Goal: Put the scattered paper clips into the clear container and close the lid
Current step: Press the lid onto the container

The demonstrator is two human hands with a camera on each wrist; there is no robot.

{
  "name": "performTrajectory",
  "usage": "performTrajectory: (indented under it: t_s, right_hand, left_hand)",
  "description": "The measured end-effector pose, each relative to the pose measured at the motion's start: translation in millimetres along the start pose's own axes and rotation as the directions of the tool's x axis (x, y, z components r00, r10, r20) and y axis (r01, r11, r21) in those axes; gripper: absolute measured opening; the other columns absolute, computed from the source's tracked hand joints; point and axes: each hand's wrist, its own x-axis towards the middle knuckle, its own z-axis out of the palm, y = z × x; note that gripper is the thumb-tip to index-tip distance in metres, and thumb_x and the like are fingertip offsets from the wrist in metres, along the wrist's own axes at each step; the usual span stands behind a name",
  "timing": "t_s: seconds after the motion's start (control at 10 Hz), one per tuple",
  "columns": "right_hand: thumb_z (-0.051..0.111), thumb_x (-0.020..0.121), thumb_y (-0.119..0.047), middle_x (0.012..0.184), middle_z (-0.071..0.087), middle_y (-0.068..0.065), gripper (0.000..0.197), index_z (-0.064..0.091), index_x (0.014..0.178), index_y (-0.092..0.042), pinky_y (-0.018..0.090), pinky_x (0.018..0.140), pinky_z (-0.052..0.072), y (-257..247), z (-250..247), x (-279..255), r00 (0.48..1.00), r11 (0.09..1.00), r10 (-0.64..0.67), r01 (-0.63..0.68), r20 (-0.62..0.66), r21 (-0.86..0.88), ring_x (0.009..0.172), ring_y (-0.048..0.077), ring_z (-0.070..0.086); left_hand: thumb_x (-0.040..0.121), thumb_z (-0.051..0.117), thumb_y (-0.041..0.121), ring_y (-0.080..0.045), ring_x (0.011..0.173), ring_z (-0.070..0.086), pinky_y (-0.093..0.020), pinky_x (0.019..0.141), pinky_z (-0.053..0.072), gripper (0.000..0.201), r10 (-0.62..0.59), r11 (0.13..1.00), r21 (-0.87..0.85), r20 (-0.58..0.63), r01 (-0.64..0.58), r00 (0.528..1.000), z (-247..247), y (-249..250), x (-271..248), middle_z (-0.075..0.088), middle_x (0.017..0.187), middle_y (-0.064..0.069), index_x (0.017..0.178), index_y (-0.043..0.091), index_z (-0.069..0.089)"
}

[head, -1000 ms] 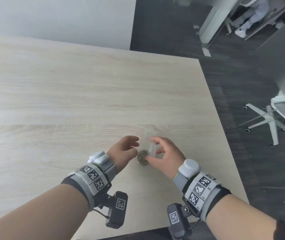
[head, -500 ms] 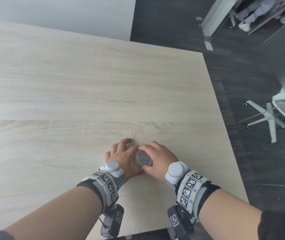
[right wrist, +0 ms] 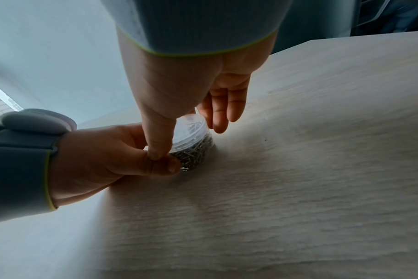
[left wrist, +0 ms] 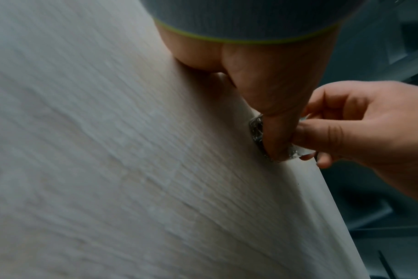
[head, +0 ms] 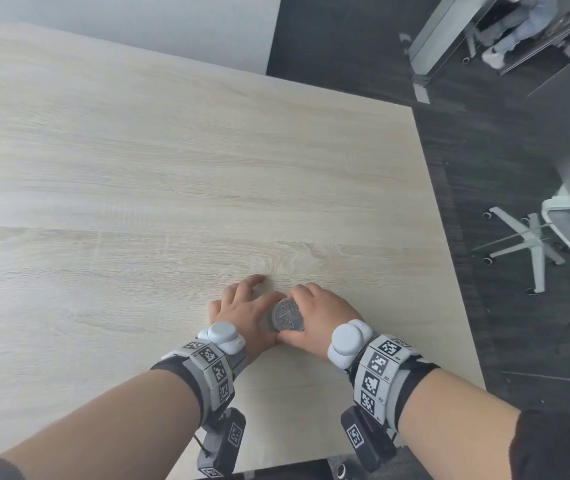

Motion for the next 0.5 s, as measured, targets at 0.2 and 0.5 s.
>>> performTrajectory:
  t_s: [0.2,0.5]
  right_hand:
    - [0.063,0.072,-0.06,0.114,0.054,0.001,0.061,0.045,0.114,-0.021,0.036,0.078,0.047,0,2,-1,0.999,0.999,0.045,-0.045,-0.006,0.007,0.1,0.025,0.055]
    - [0.056,0.062,-0.079,0.117,0.056,-0.006,0.078,0.043,0.125,-0.033,0.035,0.086,0.048,7,2,-9,0.987,0.952,0.16,-0.162,0.027,0.259,0.104,0.017,0.056]
  left_hand:
    - [0.068,0.065,0.069,-0.021,0.141,0.02,-0.046,0.107,0.027,0.067,-0.003,1.0,0.03,0.004,0.002,1.0,-1,2,-1,0.018,0.155,0.017,0.13,0.058,0.039]
    - [0.071,0.071,0.052,-0.015,0.141,0.025,-0.041,0.11,0.032,0.079,0.019,1.0,0.016,0.104,-0.021,0.994,-18,-6,-3,0.02,0.156,0.024,0.141,0.05,0.035]
